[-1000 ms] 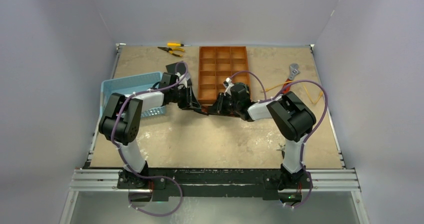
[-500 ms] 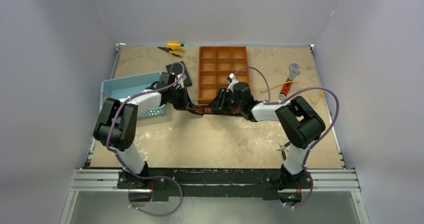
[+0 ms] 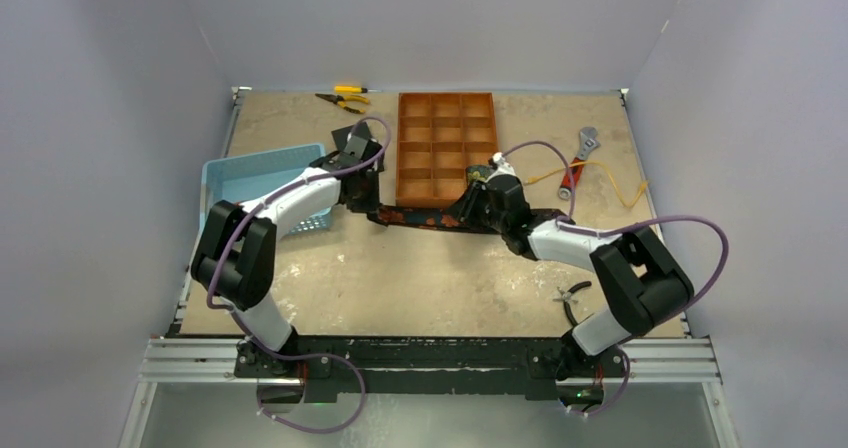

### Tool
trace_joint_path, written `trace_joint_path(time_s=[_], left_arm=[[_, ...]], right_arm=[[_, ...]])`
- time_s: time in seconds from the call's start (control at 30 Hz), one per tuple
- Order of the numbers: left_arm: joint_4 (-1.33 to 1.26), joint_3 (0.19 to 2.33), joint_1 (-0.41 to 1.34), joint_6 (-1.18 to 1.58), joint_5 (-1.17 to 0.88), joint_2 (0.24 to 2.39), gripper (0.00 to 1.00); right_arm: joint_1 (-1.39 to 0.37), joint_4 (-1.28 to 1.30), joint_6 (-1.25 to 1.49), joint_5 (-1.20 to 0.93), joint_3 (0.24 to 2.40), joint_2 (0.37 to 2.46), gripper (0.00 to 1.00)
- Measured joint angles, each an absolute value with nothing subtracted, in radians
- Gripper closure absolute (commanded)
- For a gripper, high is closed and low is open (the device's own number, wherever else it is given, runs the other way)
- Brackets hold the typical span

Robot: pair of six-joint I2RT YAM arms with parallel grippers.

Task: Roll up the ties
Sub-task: Roll the tie at the center of the board.

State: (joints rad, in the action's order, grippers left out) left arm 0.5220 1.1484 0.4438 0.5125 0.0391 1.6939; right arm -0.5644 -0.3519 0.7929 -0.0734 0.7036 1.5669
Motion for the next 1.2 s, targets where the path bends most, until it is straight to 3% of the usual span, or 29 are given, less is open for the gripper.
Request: trace_joint_path(time_s=[0.17, 0.83, 1.2], left_arm=[[0.602, 1.21, 0.477, 0.531, 0.169, 1.697, 1.0], [0.857, 1.47, 0.71, 0.674, 0.617, 1.962, 1.0], [0.94, 1.56, 0.782, 0.715, 0.738, 2.035, 1.0]], right_arm=[[-0.519, -0.347, 0.812, 0.009, 0.632, 1.533, 0.69], [-0.517, -0.361, 0.827, 0.013, 0.588, 1.564, 0.69], [-0.517, -0.38, 0.826, 0.014, 0.549, 1.549, 0.67]])
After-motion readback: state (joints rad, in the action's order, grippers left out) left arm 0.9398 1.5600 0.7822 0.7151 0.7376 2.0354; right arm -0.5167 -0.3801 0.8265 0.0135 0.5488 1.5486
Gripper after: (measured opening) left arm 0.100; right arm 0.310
